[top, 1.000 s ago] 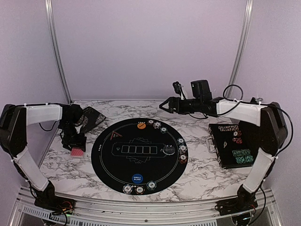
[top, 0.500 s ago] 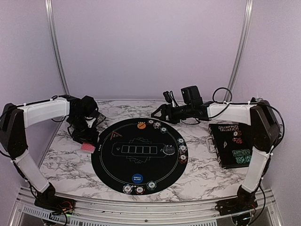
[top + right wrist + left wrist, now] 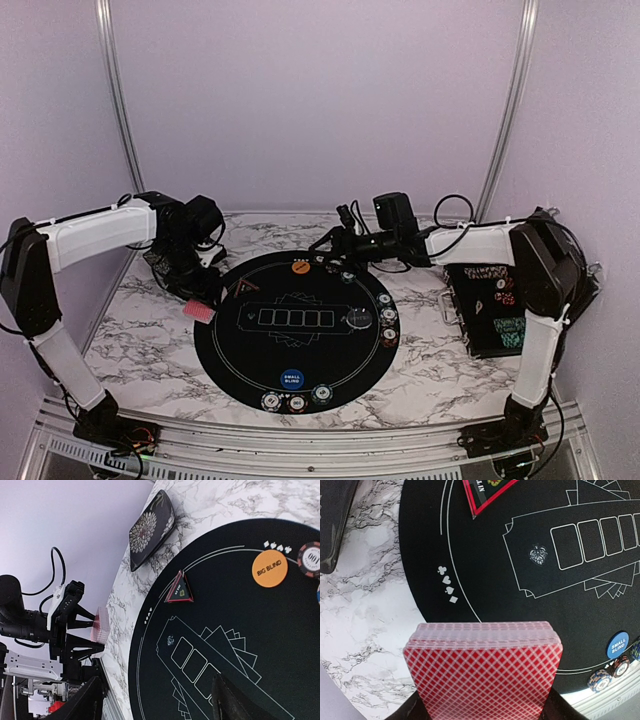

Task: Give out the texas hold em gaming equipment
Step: Pass from the left arm to the right

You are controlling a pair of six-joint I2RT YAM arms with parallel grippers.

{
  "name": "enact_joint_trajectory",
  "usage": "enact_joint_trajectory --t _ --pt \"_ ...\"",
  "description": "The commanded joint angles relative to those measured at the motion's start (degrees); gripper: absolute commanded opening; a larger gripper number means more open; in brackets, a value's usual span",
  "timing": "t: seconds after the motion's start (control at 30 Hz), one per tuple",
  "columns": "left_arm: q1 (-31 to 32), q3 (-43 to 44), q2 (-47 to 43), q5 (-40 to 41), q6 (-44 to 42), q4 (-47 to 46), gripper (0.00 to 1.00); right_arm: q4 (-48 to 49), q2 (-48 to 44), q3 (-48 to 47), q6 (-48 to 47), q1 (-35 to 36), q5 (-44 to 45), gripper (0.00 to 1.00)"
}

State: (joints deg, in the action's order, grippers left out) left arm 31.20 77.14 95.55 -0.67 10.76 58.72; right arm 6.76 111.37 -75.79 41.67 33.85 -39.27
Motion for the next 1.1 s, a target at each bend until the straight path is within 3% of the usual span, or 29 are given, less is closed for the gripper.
enact_joint_trajectory --t 0.0,0.6,1.07 --pt "1.6 2.2 0.7 -1.6 -1.6 2.8 0.49 3.5 2.4 -0.6 3.5 1.7 -2.1 0.72" --pt "7.3 4.9 3.4 -3.5 -2.5 3.0 0.49 4.0 13.0 -9.6 6.5 6.7 -11.1 0.68" --pt "8.2 6.2 4.3 -4.2 -2.9 3.0 0.49 18.6 18.3 -10.5 19.4 10.8 -16.0 0.68"
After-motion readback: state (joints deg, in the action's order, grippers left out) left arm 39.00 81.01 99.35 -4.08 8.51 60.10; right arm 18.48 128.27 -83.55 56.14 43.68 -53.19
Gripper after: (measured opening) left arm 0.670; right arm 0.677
